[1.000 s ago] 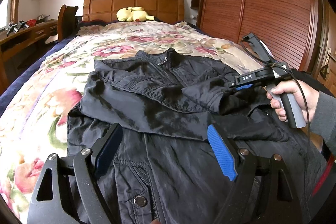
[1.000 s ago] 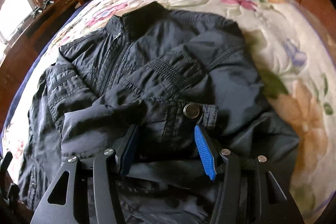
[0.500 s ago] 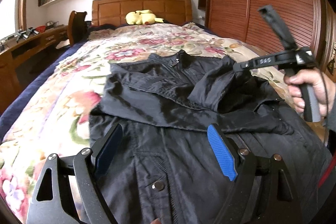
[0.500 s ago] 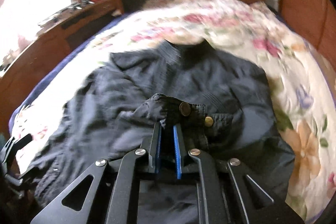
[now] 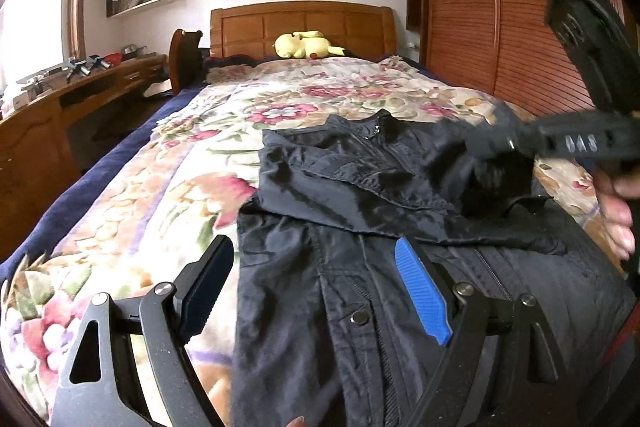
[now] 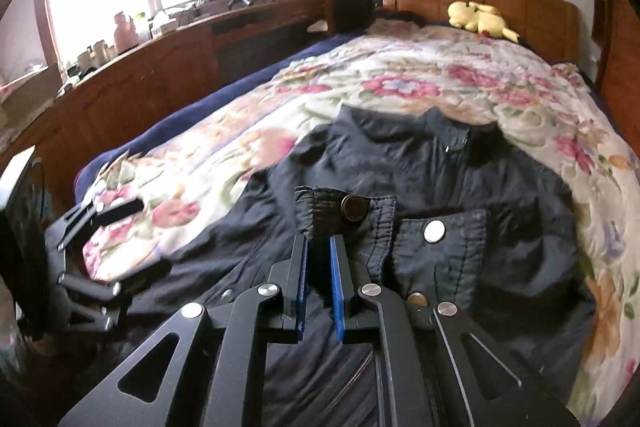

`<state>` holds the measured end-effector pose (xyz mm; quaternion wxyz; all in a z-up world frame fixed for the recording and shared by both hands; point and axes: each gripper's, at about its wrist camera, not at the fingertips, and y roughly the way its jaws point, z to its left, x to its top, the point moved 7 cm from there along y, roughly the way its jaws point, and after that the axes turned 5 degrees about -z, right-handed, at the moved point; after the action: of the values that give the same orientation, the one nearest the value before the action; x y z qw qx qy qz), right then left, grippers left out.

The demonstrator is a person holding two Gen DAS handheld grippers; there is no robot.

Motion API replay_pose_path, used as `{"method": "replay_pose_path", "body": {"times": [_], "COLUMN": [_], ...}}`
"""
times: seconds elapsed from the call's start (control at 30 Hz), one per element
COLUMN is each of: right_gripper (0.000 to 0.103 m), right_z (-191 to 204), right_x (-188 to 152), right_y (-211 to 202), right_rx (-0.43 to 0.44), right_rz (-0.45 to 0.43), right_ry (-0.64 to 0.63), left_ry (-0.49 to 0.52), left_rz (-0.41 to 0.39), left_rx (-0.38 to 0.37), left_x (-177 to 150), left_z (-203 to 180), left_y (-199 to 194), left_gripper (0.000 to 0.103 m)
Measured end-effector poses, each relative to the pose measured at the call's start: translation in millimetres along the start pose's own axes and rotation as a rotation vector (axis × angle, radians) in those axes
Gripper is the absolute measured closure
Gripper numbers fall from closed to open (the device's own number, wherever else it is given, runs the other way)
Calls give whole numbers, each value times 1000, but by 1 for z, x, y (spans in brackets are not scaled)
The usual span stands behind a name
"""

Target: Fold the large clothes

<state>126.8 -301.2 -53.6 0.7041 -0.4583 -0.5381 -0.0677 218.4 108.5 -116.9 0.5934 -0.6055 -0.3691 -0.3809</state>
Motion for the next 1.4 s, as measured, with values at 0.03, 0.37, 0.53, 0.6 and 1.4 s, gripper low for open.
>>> {"method": "replay_pose_path", "body": {"times": [0.03,0.37,0.53,0.6,1.4], "right_gripper": [92,77,64,64,85], "right_z": [3,16,2,-5,3], "right_x": [-5,-15,-22,-31,-76], "right_y": [-2,-29,-45,-40,42], "right_rx": [0,-10,-90,-105,-22], "right_rz": [14,46,36,47,179], "right_ry": [6,-12,11,30,143], "left_ry": [-2,4,9,11,-5], "left_rz": [-2,-16,-15,-14,14], "left_rx": [2,16,17,17,23], "left_x": [0,-6,-12,-14,-27], "left_z": [2,4,2,2,14], "left_y": [-2,-22,-30,-31,-29], "left_gripper": [19,19,19,19,19]}}
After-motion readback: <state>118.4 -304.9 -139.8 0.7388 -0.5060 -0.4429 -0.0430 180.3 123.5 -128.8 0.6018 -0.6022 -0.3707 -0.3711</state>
